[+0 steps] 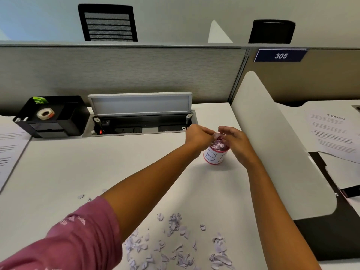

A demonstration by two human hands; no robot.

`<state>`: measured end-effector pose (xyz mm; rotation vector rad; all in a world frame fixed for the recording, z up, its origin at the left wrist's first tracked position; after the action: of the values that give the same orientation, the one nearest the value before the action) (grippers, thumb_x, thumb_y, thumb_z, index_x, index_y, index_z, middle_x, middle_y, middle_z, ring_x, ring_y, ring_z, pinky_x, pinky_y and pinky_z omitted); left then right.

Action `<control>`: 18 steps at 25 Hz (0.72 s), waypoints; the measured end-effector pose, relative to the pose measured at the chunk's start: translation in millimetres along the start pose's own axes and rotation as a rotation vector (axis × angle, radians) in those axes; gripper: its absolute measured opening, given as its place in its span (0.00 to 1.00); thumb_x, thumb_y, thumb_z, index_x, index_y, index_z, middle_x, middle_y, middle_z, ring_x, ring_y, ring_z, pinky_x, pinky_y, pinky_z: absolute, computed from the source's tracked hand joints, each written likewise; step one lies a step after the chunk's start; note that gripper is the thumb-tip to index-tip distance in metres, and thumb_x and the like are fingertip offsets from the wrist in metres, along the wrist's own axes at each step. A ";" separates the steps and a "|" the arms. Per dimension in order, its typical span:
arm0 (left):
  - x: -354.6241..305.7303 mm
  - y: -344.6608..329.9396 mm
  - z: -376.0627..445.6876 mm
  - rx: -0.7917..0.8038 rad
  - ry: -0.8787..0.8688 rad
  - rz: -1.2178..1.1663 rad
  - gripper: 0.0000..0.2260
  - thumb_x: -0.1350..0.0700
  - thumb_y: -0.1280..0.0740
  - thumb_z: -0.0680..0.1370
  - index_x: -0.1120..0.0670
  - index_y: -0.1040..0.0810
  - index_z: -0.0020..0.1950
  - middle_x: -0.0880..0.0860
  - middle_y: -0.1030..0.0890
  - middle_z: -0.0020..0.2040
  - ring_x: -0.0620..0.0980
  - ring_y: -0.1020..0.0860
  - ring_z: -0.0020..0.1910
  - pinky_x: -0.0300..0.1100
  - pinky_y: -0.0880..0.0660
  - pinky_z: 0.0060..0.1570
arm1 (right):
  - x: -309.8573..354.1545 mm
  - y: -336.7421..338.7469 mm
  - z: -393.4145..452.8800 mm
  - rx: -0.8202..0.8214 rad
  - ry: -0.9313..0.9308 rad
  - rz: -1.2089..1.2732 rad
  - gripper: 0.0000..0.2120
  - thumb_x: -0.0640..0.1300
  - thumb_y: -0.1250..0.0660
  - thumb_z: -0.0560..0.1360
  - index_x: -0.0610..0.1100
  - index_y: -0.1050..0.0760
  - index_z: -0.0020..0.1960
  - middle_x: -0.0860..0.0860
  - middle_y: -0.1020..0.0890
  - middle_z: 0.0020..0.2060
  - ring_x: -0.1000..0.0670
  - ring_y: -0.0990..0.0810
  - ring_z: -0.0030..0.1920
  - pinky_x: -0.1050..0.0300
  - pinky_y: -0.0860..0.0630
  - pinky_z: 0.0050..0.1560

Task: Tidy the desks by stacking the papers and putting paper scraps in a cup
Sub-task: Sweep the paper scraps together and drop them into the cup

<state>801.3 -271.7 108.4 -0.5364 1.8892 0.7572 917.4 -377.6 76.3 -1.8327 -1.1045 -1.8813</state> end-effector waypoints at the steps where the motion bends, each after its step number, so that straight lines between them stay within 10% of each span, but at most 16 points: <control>1: -4.5 -4.0 2.3 0.000 -0.007 0.030 0.09 0.60 0.27 0.75 0.59 0.15 0.54 0.58 0.15 0.51 0.56 0.18 0.51 0.51 0.18 0.51 | 2.2 1.0 0.1 -0.011 -0.022 0.052 0.14 0.37 0.39 0.80 0.44 0.21 0.63 0.47 0.19 0.60 0.47 0.20 0.60 0.54 0.22 0.60; 8: -15.3 -11.4 6.0 0.063 -0.001 0.027 0.14 0.66 0.40 0.80 0.61 0.22 0.64 0.60 0.22 0.64 0.61 0.24 0.64 0.56 0.24 0.62 | 10.2 5.9 -7.3 -0.101 -0.037 0.096 0.15 0.34 0.40 0.79 0.40 0.22 0.63 0.44 0.19 0.59 0.46 0.20 0.60 0.52 0.23 0.62; 13: 14.8 23.2 -16.7 0.072 -0.033 -0.095 0.15 0.68 0.41 0.80 0.62 0.22 0.64 0.59 0.20 0.62 0.56 0.22 0.61 0.46 0.22 0.56 | -1.8 -4.3 -32.0 -0.235 -0.014 0.100 0.12 0.38 0.35 0.78 0.53 0.18 0.52 0.50 0.16 0.55 0.47 0.19 0.58 0.47 0.22 0.62; 18: 80.4 68.9 -51.4 -0.011 -0.006 -0.036 0.16 0.66 0.41 0.79 0.57 0.18 0.61 0.53 0.17 0.58 0.49 0.20 0.58 0.48 0.24 0.63 | -12.9 -51.1 -90.6 -0.220 -0.015 0.073 0.14 0.33 0.38 0.77 0.45 0.18 0.55 0.49 0.17 0.53 0.50 0.19 0.56 0.57 0.24 0.60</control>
<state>690.5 -262.2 69.8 -0.5729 1.8664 0.7450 819.4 -409.7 57.5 -1.9764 -0.8512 -2.0179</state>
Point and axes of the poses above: each hand's wrist, its own z-axis towards the middle knuckle, its own y-axis out of the back of the hand, x = y × z, the point moved 1 cm from there along z, towards the middle knuckle
